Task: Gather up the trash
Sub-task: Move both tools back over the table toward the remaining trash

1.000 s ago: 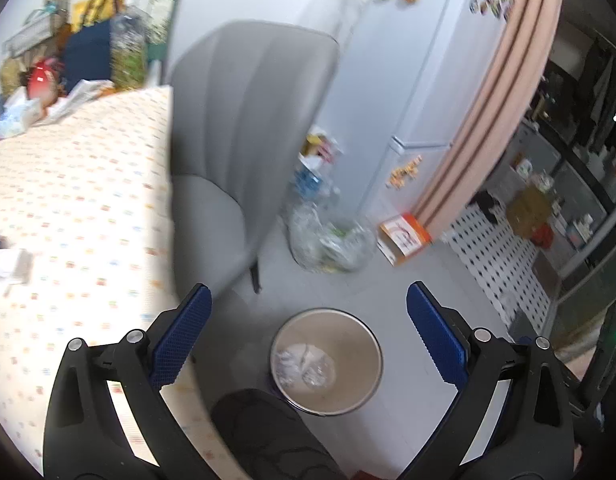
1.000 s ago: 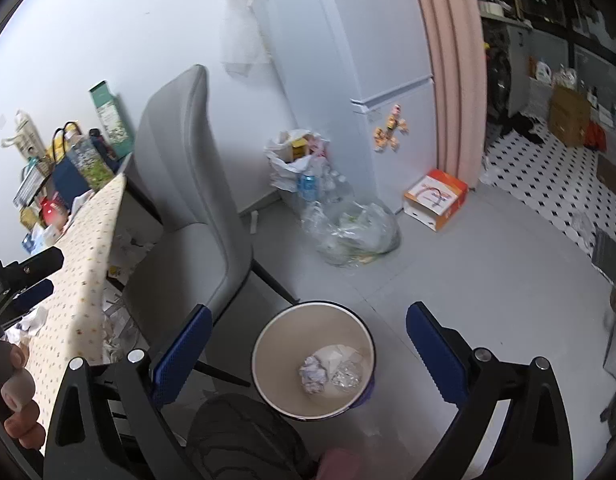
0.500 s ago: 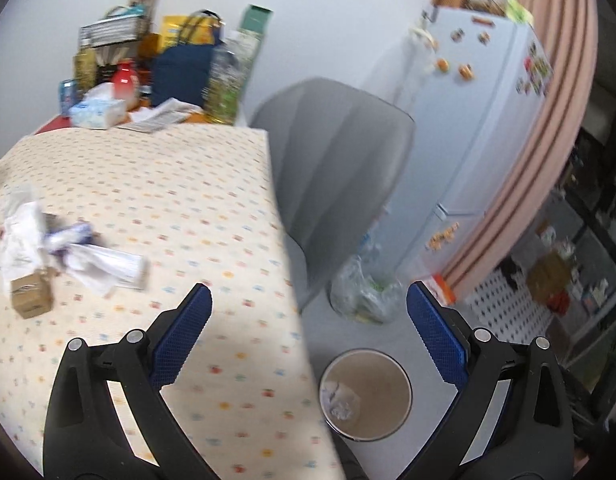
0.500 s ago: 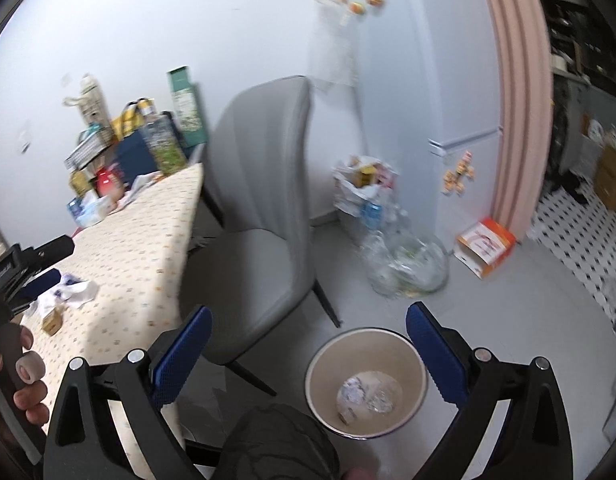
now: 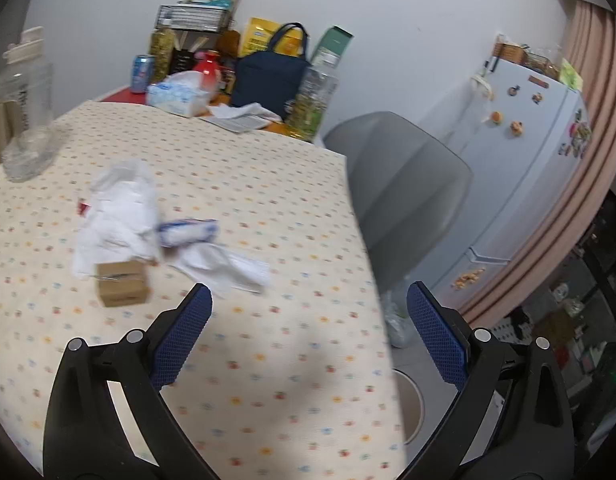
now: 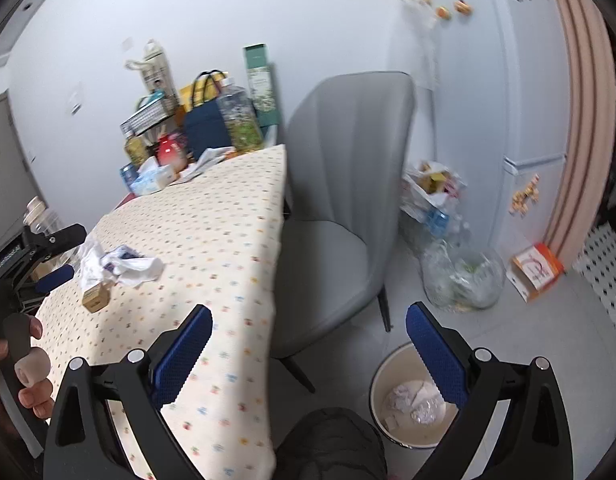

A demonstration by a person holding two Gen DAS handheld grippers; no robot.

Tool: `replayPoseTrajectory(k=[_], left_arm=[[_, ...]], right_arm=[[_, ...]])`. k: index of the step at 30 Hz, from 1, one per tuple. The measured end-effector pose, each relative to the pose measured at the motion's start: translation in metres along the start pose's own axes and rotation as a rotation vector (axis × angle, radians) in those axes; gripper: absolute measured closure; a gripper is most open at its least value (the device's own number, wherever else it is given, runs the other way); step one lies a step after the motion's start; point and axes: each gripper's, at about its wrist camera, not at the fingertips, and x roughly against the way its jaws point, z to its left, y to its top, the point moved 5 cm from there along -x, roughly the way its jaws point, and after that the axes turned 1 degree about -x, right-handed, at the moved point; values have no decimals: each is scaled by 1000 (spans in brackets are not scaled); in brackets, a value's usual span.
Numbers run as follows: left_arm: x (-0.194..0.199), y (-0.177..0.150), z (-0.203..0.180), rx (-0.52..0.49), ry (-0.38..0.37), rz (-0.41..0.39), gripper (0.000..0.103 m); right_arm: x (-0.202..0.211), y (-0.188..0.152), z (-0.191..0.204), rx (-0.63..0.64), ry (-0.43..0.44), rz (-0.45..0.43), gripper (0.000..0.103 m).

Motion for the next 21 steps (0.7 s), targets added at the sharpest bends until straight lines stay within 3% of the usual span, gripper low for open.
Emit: replayPoseTrajectory(k=[3,7,11,15,21], left_arm=[[4,2,17,-7,85,3,6],[6,5,39,21,123,37,6],[16,10,57,16,189,-9,6],[24,15,85,24,313,-47,6],[26,16,116,43,336,-19,6]], right_arm=[[-5,5,18,35,6,1,8],[-12,13,39,94,-88,6,8],[-15,20,61,108,-63,-2,8],[-19,21,85,136,-53,5,8],[-19,21,126,192,35,-12,8]])
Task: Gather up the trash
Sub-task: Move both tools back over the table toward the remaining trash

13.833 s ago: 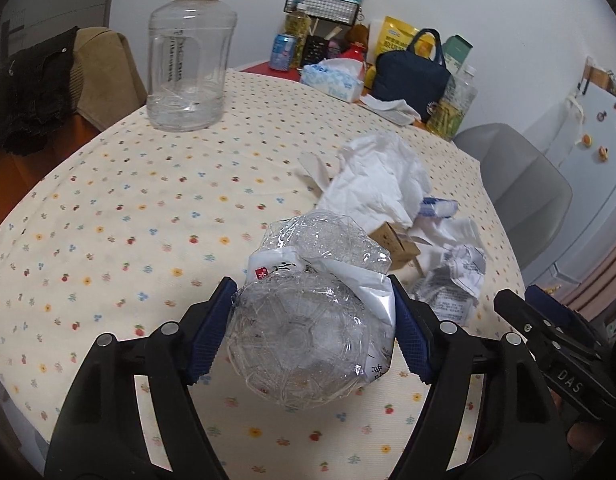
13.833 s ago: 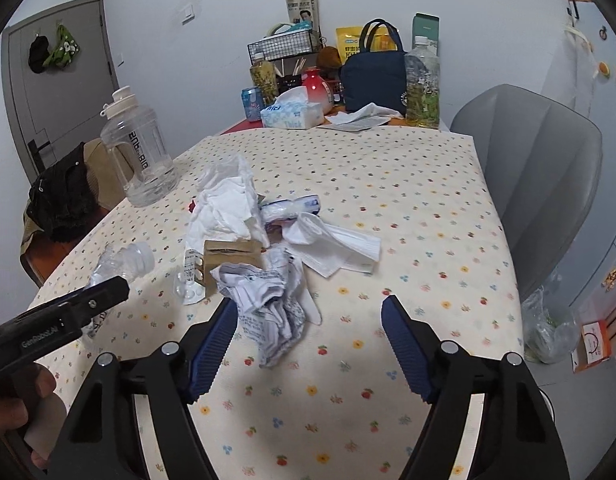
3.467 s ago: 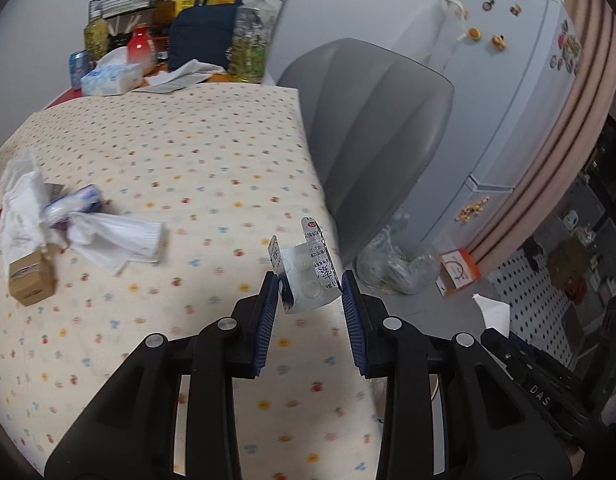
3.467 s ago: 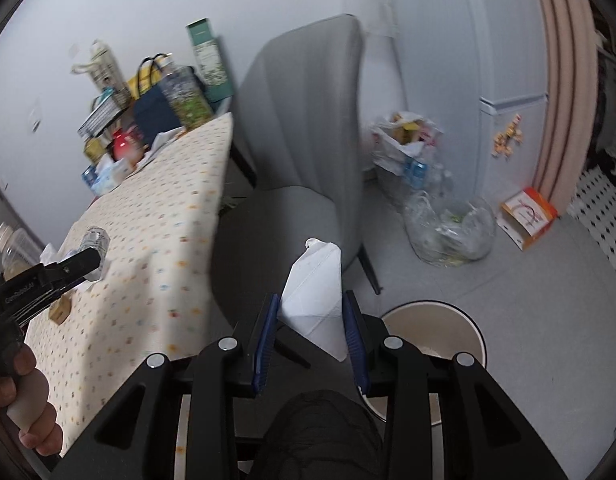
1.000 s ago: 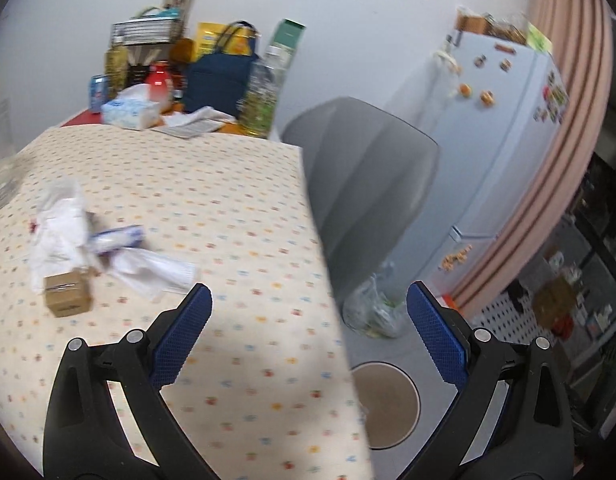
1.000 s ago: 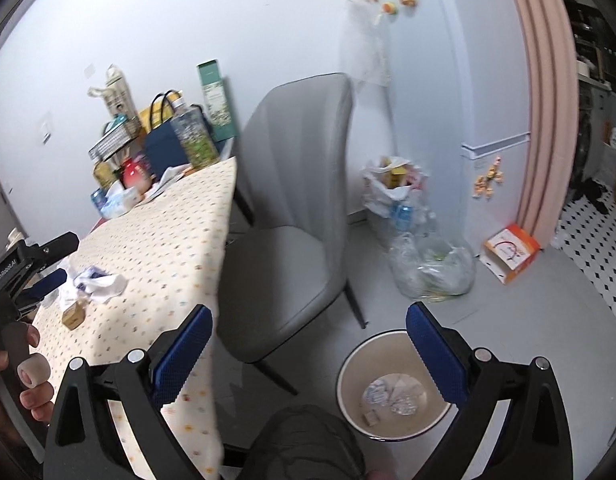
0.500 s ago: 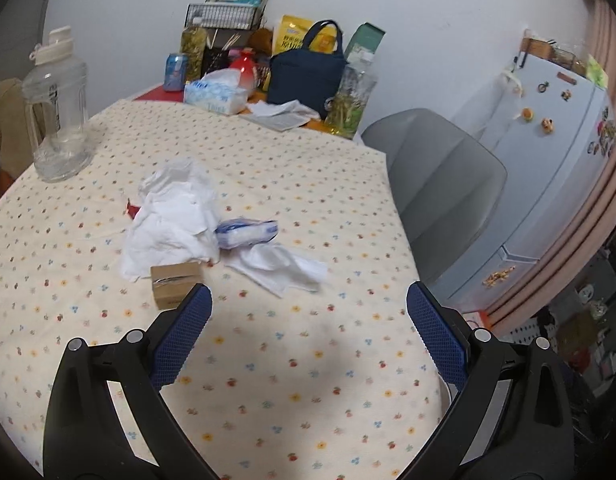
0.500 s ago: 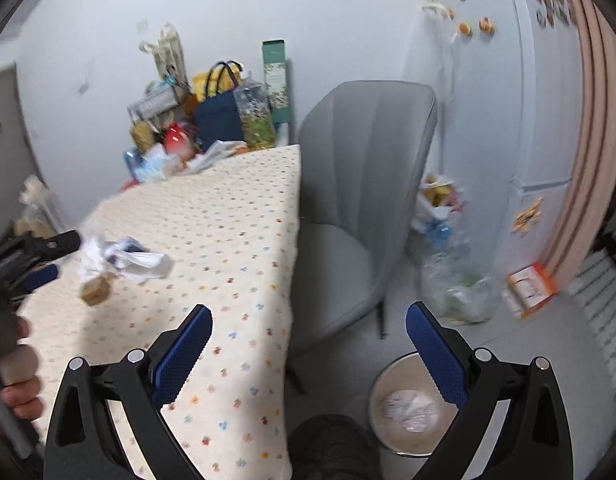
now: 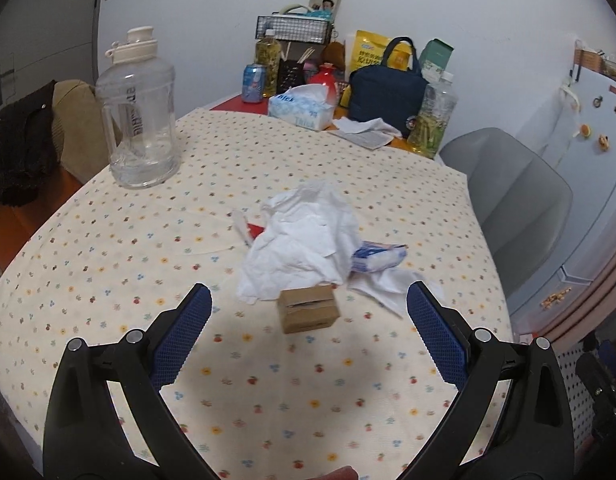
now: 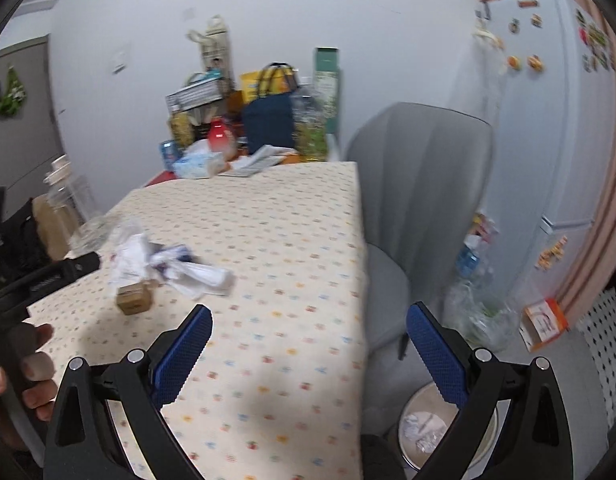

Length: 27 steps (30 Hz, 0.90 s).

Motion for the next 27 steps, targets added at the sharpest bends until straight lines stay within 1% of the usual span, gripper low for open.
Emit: replayPoseTrajectory(k=[2,4,6,10,13,14,18,23,27], left_arm=[[1,0,8,-5,-6,-8,6],[1,-1,13,-12,-19,-7,6],[-3,-2,17,-35,-63,14,6],[-7,-3,23,-59,-59,13,6],[-14,0,26,-61,-90,35,6],[-17,1,27,-60,-97,41,6],[-36,3,29,-72,-87,68,6],[-54,8,27,-90,-73,75,7],[-70,11,23,-91,-72,91,11]], right_arm=[[-5,1,12,8,21,3,8],[-9,1,21,18,21,-7,8],[-11,1,33,47,44,-24,8],[-19,2,50,81,83,-26,8],[-26,1,57,71,171,-4,8],[-30,1,57,55,184,3,8],[-41,-1,56,49,177,20,8],[-56,-2,56,61,194,47,8],[-65,1,54,69,192,62,8]])
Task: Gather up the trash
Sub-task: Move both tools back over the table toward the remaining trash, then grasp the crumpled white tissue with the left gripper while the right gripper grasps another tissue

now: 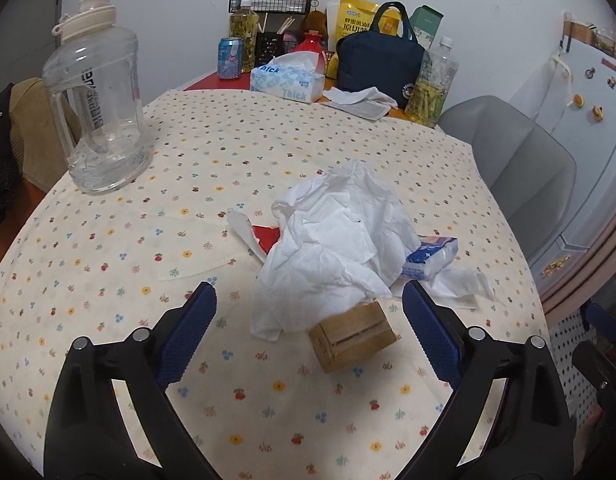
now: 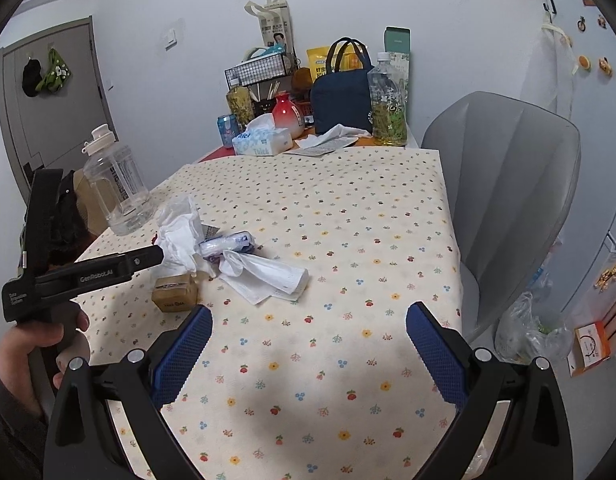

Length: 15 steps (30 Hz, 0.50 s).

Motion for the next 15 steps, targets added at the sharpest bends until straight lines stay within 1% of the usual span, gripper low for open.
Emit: replayPoseTrajectory(k=[4,5,6,7,8,9,10,11,13,15], left_arm=[[-14,4,-3,-6,7,8,18],[-17,4,-3,-6,4,12,22],[-22,4,-3,-3,4,27,30],[-25,4,-2,1,4,38,35],[-29,3,-1,10,-3,51,46],[-31,2,0,25,-16,63,64],[-32,1,1,34,-22,71,74],[-31,0,1,36,-31,74,88],[-24,-1,0,25,-22,53,92],[-14,0,3,37,-27,29,93]], right_arm=[[-7,2,-3,-6,13,17,8],[-9,3,-4,-9,14,23,8],[-12,3,-4,-13,17,33,8],[-14,3,-4,-17,21,42,8],[-17,2,-5,-20,22,50,8],[-18,2,-5,-22,22,54,8],[-19,2,-5,-23,24,57,8],[-21,2,-5,-23,25,58,8],[-24,2,-5,-28,24,61,8],[-27,1,-3,-35,31,68,8]])
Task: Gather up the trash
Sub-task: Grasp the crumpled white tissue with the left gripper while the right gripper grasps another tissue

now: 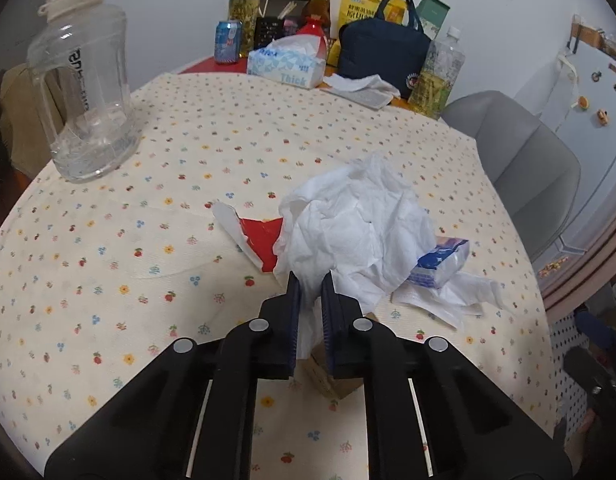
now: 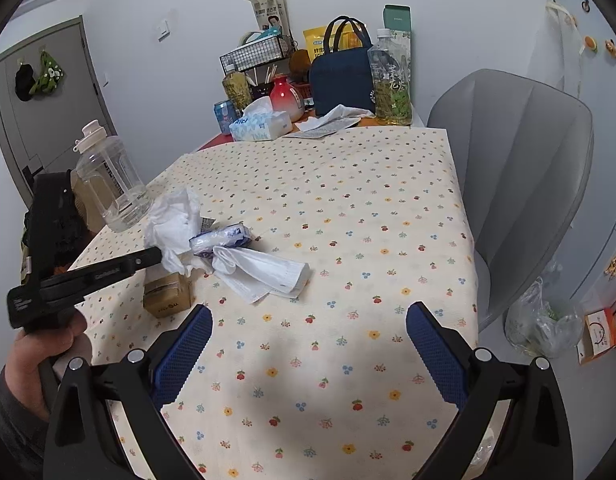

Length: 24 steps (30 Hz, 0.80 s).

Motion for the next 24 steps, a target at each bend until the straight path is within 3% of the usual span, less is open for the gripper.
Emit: replayPoseTrajectory(k=[9,24], left_arm=[[48,15,28,72,-17,-105,94],[75,5,85,177,4,-141,94]], right_arm=[[-17,6,23,37,24,2,8],[-64,17,72,170,22,65,18]])
